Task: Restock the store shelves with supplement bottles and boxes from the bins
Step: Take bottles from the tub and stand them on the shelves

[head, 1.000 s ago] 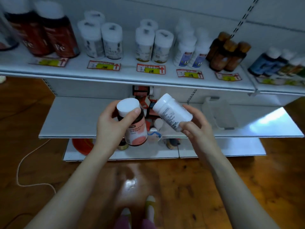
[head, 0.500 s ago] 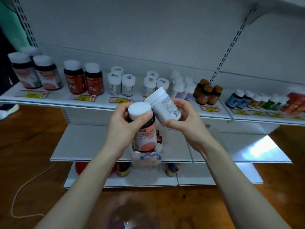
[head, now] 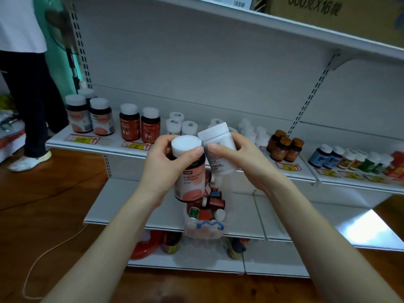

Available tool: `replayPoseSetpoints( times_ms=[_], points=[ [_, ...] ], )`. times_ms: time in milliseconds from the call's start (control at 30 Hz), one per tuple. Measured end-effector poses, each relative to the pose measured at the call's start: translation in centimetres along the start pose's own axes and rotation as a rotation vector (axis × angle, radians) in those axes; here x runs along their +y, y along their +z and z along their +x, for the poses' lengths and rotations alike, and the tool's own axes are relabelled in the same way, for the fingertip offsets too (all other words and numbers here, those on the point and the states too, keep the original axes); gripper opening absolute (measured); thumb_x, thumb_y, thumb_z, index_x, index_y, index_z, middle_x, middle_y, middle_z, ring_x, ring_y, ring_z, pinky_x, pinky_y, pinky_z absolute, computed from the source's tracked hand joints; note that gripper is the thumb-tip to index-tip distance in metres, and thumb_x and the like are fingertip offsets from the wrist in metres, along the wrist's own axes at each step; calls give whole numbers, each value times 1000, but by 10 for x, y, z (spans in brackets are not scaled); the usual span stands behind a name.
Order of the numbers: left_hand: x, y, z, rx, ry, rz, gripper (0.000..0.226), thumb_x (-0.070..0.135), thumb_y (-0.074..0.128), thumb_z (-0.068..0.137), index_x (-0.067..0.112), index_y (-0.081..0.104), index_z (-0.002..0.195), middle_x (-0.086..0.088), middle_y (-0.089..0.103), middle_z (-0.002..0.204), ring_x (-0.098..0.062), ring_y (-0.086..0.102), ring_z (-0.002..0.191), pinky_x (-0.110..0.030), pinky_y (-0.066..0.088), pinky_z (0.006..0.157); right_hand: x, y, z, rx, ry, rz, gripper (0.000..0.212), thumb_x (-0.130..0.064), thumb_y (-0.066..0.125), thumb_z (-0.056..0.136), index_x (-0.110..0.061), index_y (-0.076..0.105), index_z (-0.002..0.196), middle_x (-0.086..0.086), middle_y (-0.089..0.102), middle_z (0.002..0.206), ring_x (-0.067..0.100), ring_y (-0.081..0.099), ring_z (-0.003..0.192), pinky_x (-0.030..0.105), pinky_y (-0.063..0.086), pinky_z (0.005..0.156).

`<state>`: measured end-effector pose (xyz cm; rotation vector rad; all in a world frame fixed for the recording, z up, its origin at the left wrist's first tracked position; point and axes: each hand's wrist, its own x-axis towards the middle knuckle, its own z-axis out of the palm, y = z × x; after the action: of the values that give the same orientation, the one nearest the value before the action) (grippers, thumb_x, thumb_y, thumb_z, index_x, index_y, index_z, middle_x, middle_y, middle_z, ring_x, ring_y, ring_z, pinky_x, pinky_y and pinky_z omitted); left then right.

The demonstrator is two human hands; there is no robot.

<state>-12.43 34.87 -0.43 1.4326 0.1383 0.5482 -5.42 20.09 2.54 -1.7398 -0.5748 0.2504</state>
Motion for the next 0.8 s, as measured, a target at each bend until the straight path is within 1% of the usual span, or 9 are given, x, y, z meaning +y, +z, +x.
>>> replayPoseSetpoints(
  times_ms=[67, 167, 200, 300, 467, 567, 667, 733, 800],
  points=[
    [4, -3, 0, 2, -1, -2, 36, 14, 75, 72, 10, 57, 103, 0, 65, 96, 0, 61, 80, -11, 48, 68, -5, 2, 5, 26, -29, 12, 27, -26, 69, 77, -29, 56, 101, -7, 63, 95, 5, 62, 84, 16, 51, 64],
    [7, -4, 0, -1, 10, 1, 31, 13, 73, 73, 12, 57, 99, -2, 65, 97, -3, 60, 81, -12, 49, 69, -11, 5, 12, -10, -38, 13, 39, -30, 54, 71, -30, 51, 109, -3, 58, 111, 10, 59, 97, 25, 51, 80],
    [8, -5, -1, -4, 13, -1, 30, 13, 73, 73, 13, 58, 98, -3, 66, 98, -3, 61, 82, -12, 49, 70, -13, 7, 12, -37, -44, 3, 39, -31, 54, 72, -29, 51, 110, -2, 58, 111, 10, 59, 98, 26, 51, 81],
    [8, -8, 0, -14, 15, 9, 31, 15, 74, 74, 12, 58, 100, -3, 66, 100, -5, 62, 85, -13, 50, 71, -16, 7, 12, -86, -3, -32, 38, -35, 66, 81, -24, 48, 113, 0, 60, 108, 8, 63, 87, 25, 56, 68],
    [6, -15, 3, 7, 2, 13, 31, 17, 74, 72, 13, 59, 99, -3, 67, 99, -7, 62, 86, -12, 49, 68, -11, 7, 23, -55, 69, -9, 39, -27, 75, 74, -23, 52, 104, 1, 62, 99, 11, 66, 81, 26, 55, 63],
    [5, -19, 5, 27, -29, -1, 27, 17, 73, 73, 17, 58, 96, 0, 66, 97, -5, 62, 84, -11, 50, 66, -8, 7, 33, -48, 125, 171, 23, -15, 65, 77, -19, 56, 98, 6, 61, 96, 17, 64, 81, 32, 54, 68],
    [2, -21, 8, 37, -47, 14, 28, 20, 74, 73, 20, 58, 96, 1, 66, 98, -5, 62, 86, -11, 50, 65, 0, 6, 40, -68, 203, 271, 30, -17, 56, 67, -17, 57, 97, 9, 59, 94, 24, 60, 85, 44, 51, 81],
    [-1, -21, 11, 44, -56, 22, 28, 20, 73, 73, 20, 58, 96, 2, 65, 97, -4, 62, 85, -10, 49, 64, 4, 7, 42, -79, 206, 272, 32, -22, 57, 65, -16, 56, 97, 9, 58, 90, 23, 59, 80, 39, 52, 73],
    [-4, -19, 14, 43, -69, 27, 30, 22, 73, 73, 19, 58, 97, 3, 65, 97, -3, 62, 85, -11, 49, 63, 10, 8, 44, -84, 168, 237, 24, -28, 66, 75, -14, 54, 91, 8, 58, 82, 19, 60, 70, 31, 52, 61]
  ],
)
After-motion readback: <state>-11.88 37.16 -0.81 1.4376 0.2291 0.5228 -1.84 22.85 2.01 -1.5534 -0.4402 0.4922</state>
